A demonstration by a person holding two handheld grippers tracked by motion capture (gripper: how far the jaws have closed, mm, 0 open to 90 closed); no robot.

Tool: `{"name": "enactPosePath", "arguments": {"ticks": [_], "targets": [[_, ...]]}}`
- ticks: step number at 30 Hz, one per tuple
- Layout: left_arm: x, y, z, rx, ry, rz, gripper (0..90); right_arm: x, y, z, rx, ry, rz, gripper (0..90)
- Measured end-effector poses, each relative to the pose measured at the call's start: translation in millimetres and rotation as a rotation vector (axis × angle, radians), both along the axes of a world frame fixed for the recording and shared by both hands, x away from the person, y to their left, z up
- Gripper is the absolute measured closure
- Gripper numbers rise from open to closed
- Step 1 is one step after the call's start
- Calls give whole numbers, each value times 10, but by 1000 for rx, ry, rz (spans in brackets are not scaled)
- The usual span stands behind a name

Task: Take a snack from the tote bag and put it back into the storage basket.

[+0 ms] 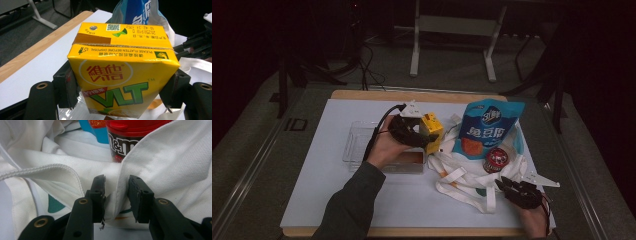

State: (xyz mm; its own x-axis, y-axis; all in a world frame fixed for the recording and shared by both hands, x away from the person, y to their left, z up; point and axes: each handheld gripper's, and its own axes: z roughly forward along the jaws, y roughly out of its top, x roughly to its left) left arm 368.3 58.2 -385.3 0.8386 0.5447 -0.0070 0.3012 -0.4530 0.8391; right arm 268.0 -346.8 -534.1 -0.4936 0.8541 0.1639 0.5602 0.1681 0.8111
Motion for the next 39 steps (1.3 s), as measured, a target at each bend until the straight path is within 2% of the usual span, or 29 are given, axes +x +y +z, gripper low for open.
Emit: {"name": "enactPosePath", "arguments": {"ticks": [6,15,17,39], "targets": [[4,81,-13,15,-16,44,287,-1,1,0,0,0,0,664],[24,196,-63,25,-10,85,287,-1,0,-1,1,0,0,665],[24,213,-73,38,-14,93,287,-1,1,-1,1,0,-1,665],[13,493,-149,24,-9,186,287,-4,3,-1,-1,-2,-2,664]]}}
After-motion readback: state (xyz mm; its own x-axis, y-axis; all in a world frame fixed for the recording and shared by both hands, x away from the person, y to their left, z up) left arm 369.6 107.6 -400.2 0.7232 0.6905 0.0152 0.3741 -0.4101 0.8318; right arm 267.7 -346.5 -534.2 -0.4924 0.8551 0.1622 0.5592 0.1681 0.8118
